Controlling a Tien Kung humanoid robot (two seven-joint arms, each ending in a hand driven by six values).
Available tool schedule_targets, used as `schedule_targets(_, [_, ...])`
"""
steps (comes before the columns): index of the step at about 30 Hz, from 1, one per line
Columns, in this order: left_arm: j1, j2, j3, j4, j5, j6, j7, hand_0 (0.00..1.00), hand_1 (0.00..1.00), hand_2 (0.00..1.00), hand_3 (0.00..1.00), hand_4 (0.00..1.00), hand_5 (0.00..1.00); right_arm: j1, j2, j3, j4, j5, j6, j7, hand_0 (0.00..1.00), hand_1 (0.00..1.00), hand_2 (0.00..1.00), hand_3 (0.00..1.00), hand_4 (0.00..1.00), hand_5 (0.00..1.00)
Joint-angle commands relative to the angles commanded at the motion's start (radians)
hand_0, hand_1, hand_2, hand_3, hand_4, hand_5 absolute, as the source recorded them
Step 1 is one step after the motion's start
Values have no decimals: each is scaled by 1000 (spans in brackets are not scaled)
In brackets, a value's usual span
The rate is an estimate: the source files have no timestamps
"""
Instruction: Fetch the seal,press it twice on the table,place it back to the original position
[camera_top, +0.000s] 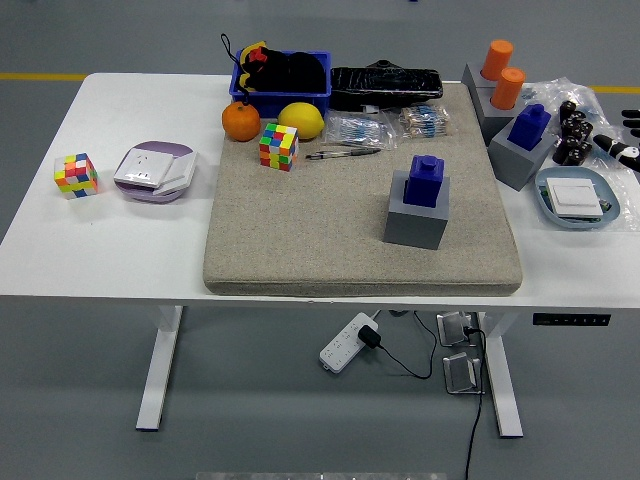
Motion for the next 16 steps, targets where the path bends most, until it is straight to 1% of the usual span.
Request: schedule_targets(16, [-2,0,-1,0,0,0,0,821,798,763,814,750,293,3,-1,-1,0,0,-1,-2,891,861,815,797,960,435])
